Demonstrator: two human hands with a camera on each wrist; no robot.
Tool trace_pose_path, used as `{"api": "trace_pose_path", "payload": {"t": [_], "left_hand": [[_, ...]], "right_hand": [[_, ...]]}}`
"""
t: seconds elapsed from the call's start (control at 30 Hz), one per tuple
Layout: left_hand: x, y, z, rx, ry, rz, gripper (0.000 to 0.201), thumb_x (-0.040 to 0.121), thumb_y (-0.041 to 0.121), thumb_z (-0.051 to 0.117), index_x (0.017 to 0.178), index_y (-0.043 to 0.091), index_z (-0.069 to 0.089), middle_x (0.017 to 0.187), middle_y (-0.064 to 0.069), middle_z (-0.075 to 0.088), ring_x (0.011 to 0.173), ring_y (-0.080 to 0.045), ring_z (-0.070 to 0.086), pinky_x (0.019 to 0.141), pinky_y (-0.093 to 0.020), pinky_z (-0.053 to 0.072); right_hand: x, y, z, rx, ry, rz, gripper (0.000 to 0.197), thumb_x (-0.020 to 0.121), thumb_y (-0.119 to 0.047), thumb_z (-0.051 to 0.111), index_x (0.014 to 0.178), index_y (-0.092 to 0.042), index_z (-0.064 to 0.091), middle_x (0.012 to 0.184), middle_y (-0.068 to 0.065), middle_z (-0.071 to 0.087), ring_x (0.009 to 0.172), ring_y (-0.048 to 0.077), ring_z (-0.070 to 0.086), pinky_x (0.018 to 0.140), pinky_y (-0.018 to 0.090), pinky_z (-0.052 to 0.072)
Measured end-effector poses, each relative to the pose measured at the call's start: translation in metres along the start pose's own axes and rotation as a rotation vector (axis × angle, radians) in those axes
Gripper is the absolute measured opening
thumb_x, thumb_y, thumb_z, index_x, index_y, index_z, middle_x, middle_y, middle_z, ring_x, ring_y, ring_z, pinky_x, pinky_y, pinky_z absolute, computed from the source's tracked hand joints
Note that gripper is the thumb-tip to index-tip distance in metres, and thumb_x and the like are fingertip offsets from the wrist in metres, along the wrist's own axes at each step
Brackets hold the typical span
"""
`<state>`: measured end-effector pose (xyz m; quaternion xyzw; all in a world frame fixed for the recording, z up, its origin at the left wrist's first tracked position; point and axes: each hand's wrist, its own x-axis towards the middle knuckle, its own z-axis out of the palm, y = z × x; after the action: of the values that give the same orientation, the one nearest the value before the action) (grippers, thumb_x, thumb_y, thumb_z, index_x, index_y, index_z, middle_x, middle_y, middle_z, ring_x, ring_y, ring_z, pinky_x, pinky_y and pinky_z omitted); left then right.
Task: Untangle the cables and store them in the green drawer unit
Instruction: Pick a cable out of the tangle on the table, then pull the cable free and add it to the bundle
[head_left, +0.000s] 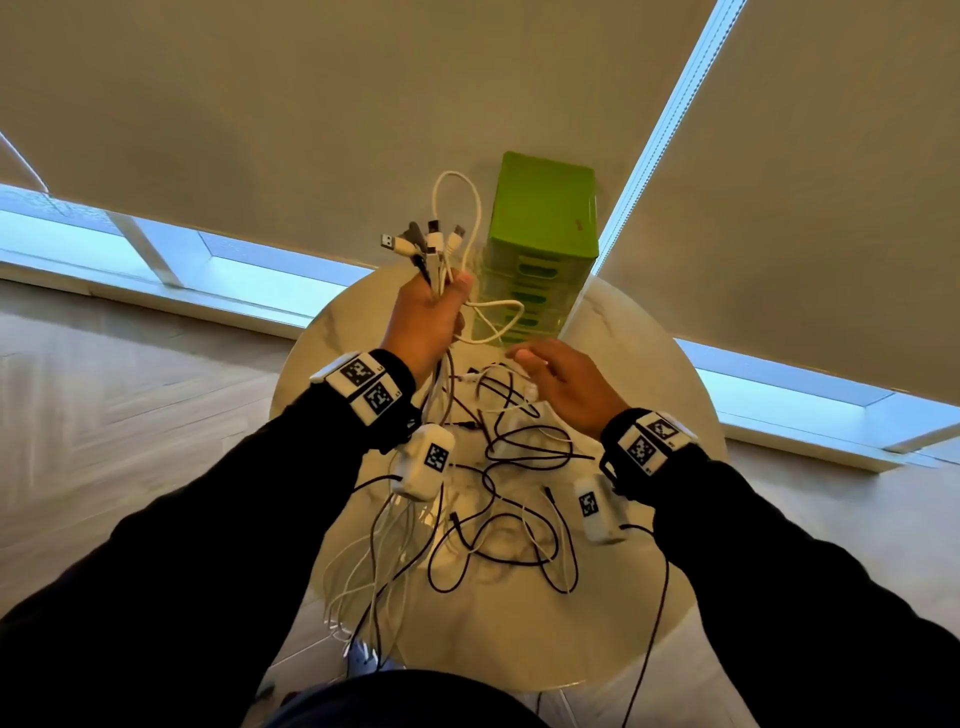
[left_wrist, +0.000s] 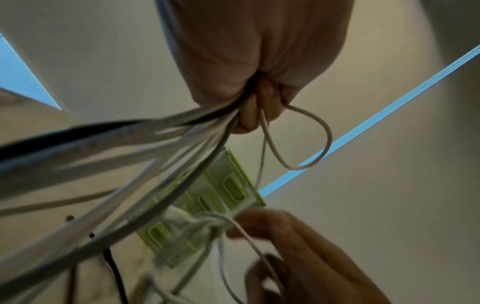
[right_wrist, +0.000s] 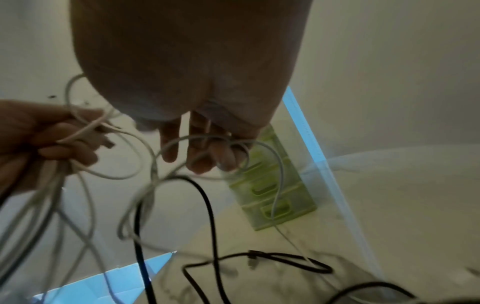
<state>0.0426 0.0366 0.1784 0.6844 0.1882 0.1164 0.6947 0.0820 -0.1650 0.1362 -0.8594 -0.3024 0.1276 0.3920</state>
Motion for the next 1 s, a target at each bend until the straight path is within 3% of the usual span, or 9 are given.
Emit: {"api": "trace_pose_path", "payload": {"t": [0.1,0.23,0.37,0.53,0.67,0.73,0.87,0.93,1.0], "left_hand": [[-0.007,0.001,0.016,-0.016,-0.034,-0.026,0.025,0.102,0.027,0.056,0.077,0.02,0.056,0.052,0.006,0.046,0.052,-0.014,0.045,0.054,-0.029,0.039],[-0.011,0.009,0.016,-0.151,-0.058,-0.069,0.026,0.103,0.021,0.054,0.077,0.02,0.051,0.048,0.011,0.037,0.047,-0.009,0.037,0.047,-0.023,0.033],[-0.016,0.008,0.013,-0.227,-0.072,-0.105,0.029,0.103,0.02,0.054,0.074,0.018,0.05,0.048,0.008,0.036,0.045,-0.01,0.036,0.045,-0.023,0.032],[-0.025,0.007,0.014,-0.231,-0.116,-0.114,0.03,0.104,0.018,0.053,0.074,0.015,0.05,0.051,0.004,0.036,0.044,-0.011,0.04,0.045,-0.024,0.038],[-0.014,0.0,-0.008,-0.178,-0.019,-0.093,0.024,0.104,0.019,0.053,0.08,0.016,0.052,0.047,0.011,0.037,0.044,-0.007,0.039,0.043,-0.019,0.034],[-0.009,-0.004,-0.017,-0.166,-0.001,-0.102,0.022,0.104,0.02,0.053,0.082,0.016,0.053,0.047,0.012,0.038,0.044,-0.006,0.04,0.044,-0.019,0.034],[-0.014,-0.005,-0.011,-0.175,-0.077,-0.127,0.025,0.104,0.022,0.052,0.08,0.017,0.05,0.047,0.012,0.035,0.044,-0.006,0.037,0.045,-0.02,0.032],[-0.015,-0.004,-0.005,-0.155,-0.103,-0.114,0.025,0.104,0.022,0.052,0.08,0.017,0.048,0.047,0.012,0.035,0.045,-0.007,0.037,0.045,-0.02,0.032],[-0.012,-0.002,-0.005,-0.138,-0.089,-0.107,0.024,0.104,0.022,0.053,0.08,0.016,0.049,0.047,0.012,0.037,0.046,-0.008,0.039,0.044,-0.02,0.033]], "right_hand": [[0.012,-0.014,0.014,0.026,-0.028,0.018,0.014,0.097,-0.022,0.061,0.103,-0.013,0.071,0.093,-0.005,0.068,0.076,-0.001,0.061,0.071,0.012,0.047],[0.015,-0.027,0.037,0.365,-0.128,0.276,0.015,0.103,-0.016,0.049,0.103,-0.006,0.06,0.09,0.014,0.07,0.07,0.019,0.07,0.067,0.037,0.059],[0.015,-0.038,0.054,0.555,-0.19,0.347,0.025,0.105,-0.024,0.044,0.119,-0.011,0.06,0.101,0.018,0.068,0.07,0.029,0.07,0.048,0.031,0.055],[0.026,-0.035,0.053,0.456,0.052,0.518,0.038,0.102,-0.046,0.041,0.105,-0.015,0.063,0.084,0.011,0.074,0.056,0.031,0.07,0.045,0.029,0.052],[0.018,-0.012,0.036,-0.058,0.146,0.295,0.05,0.099,-0.045,0.041,0.07,-0.014,0.068,0.063,0.001,0.066,0.056,0.024,0.063,0.056,0.033,0.049],[0.016,-0.006,0.031,-0.216,0.213,0.192,0.044,0.097,-0.043,0.046,0.069,-0.014,0.064,0.059,0.0,0.059,0.056,0.021,0.052,0.056,0.031,0.04],[0.017,-0.015,0.021,0.064,0.292,0.207,0.011,0.099,-0.029,0.05,0.094,-0.019,0.048,0.067,0.009,0.06,0.053,0.023,0.06,0.05,0.036,0.048],[0.016,-0.02,0.015,0.162,0.193,0.199,0.009,0.102,-0.024,0.048,0.103,-0.019,0.056,0.077,0.014,0.067,0.057,0.02,0.066,0.049,0.026,0.052],[0.014,-0.017,0.008,0.131,0.005,0.151,0.021,0.103,-0.027,0.05,0.1,-0.017,0.068,0.08,0.005,0.07,0.065,0.011,0.065,0.057,0.015,0.05]]}}
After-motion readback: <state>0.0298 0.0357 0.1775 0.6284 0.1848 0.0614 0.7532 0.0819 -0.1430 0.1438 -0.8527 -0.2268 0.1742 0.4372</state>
